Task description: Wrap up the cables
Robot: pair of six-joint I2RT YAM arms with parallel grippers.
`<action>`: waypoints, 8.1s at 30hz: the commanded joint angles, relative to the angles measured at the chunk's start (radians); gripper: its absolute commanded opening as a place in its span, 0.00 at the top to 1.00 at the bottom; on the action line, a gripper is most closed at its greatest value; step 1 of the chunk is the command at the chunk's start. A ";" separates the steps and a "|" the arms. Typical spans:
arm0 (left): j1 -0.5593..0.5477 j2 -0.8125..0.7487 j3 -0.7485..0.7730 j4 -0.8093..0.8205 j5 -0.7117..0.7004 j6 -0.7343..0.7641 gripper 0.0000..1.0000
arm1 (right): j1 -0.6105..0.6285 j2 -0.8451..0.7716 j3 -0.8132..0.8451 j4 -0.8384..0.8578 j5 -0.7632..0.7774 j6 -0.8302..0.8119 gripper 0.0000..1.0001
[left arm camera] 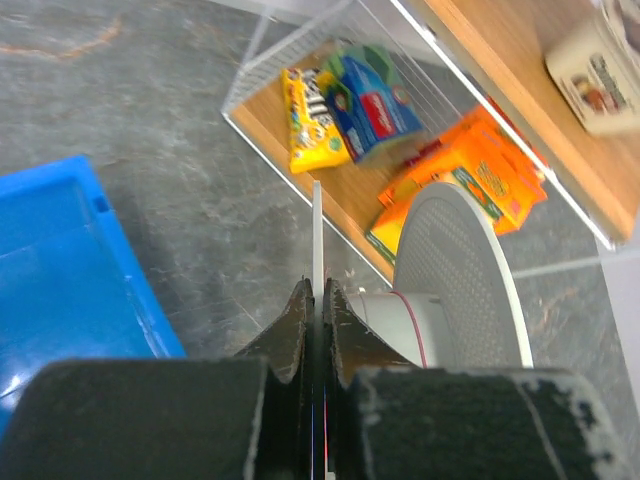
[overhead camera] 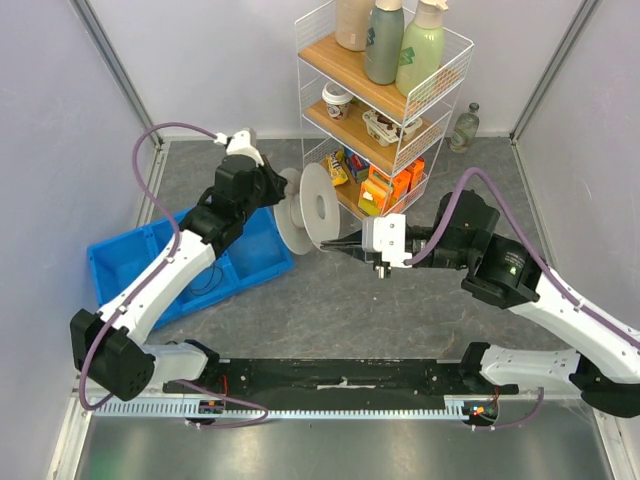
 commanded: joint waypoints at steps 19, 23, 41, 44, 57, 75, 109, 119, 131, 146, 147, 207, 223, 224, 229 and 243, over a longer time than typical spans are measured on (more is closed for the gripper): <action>-0.123 -0.312 -0.219 0.178 0.875 0.243 0.98 | -0.272 0.089 0.171 0.118 0.256 0.020 1.00; -0.103 -0.357 -0.209 0.178 0.940 0.200 0.98 | -0.375 0.060 0.127 0.118 0.228 0.008 1.00; 0.220 -0.283 -0.148 0.626 1.034 -0.567 0.98 | -0.764 -0.068 -0.122 0.075 -0.080 0.097 1.00; 0.239 -0.256 -0.109 0.634 0.998 -0.616 0.98 | -0.764 -0.102 -0.183 0.115 -0.114 0.138 1.00; 0.279 -0.182 -0.042 0.558 0.845 -0.749 0.98 | -0.762 -0.198 -0.318 0.165 -0.209 0.224 1.00; 0.276 -0.104 0.139 0.169 0.592 -0.841 0.98 | -0.555 -0.177 -0.353 0.330 -0.115 0.321 1.00; 0.118 0.005 0.264 -0.048 0.277 -0.860 0.98 | 0.157 0.113 -0.404 0.934 0.901 -0.335 1.00; 0.040 -0.001 0.256 -0.023 0.202 -0.711 0.98 | 0.223 0.145 -0.436 0.925 0.932 -0.578 1.00; -0.025 -0.036 0.000 0.124 0.305 -0.650 0.98 | 0.258 0.104 -0.537 0.758 1.018 -0.667 1.00; -0.045 -0.052 -0.187 0.363 0.478 -0.589 0.98 | 0.259 0.067 -0.600 0.568 1.074 -0.650 1.00; -0.045 -0.047 -0.205 0.394 0.493 -0.578 0.98 | 0.259 0.060 -0.607 0.534 1.074 -0.635 1.00; -0.160 0.573 -0.051 0.339 0.418 -0.432 0.32 | 0.055 0.271 -1.038 0.584 1.061 -0.498 1.00; -0.158 0.504 0.011 0.072 0.271 -0.391 0.18 | 0.072 0.215 -1.027 0.525 1.056 -0.484 0.71; -0.160 0.494 0.011 0.058 0.265 -0.381 0.17 | 0.080 0.195 -1.033 0.517 1.055 -0.489 0.69; -0.160 0.464 0.034 -0.021 0.201 -0.343 0.11 | 0.127 0.128 -1.065 0.497 1.030 -0.501 0.55; -0.163 0.435 0.051 -0.043 0.150 -0.297 0.08 | 0.183 0.096 -1.067 0.416 0.966 -0.487 0.33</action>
